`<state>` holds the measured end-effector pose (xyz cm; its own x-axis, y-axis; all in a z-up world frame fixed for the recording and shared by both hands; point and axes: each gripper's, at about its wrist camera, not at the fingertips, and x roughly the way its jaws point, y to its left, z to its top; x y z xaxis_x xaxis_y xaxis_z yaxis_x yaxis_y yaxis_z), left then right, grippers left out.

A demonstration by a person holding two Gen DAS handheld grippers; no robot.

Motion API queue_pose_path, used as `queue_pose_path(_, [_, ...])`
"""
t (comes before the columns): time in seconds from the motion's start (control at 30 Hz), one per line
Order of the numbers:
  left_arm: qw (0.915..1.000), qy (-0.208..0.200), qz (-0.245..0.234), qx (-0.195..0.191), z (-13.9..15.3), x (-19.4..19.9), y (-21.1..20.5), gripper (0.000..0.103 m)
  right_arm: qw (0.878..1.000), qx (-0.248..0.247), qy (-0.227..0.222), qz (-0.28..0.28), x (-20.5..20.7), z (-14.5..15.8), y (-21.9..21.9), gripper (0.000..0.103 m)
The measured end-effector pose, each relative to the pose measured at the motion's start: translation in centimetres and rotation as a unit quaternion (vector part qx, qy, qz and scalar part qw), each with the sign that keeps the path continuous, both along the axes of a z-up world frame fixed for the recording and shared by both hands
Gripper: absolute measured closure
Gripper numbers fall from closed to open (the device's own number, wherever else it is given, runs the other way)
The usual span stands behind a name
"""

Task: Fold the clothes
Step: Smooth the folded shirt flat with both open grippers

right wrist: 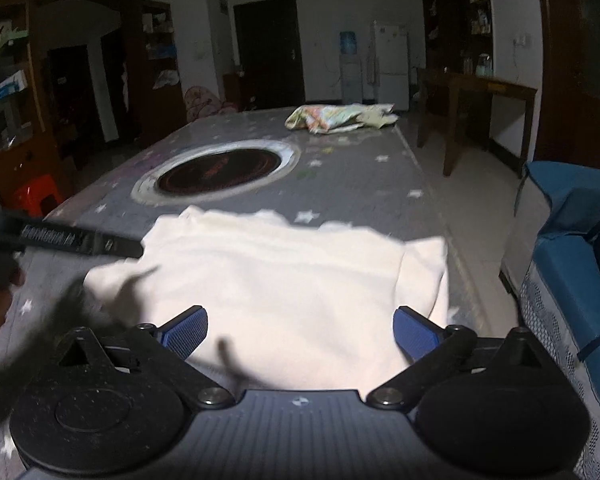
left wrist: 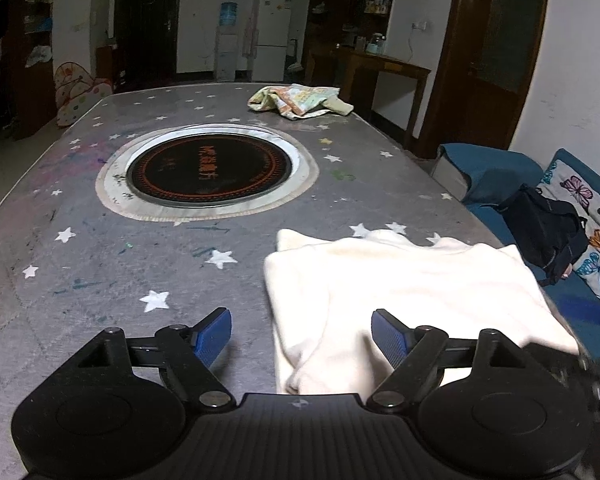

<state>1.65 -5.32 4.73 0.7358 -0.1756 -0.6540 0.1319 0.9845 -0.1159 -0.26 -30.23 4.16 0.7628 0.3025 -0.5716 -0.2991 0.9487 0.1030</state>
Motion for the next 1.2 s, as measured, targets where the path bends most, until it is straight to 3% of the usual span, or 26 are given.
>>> queue_pose_path(0.5, [0.9998, 0.018, -0.01, 0.009, -1.7, -0.2, -0.1, 0.019, 0.999, 0.024, 0.036, -0.02, 4.2, -1.9, -1.7, 0.003])
queue_pose_path(0.83, [0.9997, 0.025, -0.006, 0.003, -2.3, -0.3, 0.2, 0.015, 0.999, -0.009, 0.01, -0.043, 7.6, -0.3, -0.9, 0.001])
queue_pose_path(1.2, [0.9995, 0.031, -0.007, -0.004, -2.5, 0.0, 0.4, 0.015, 0.989, -0.067, 0.041, -0.126, 11.3, -2.6, -1.6, 0.0])
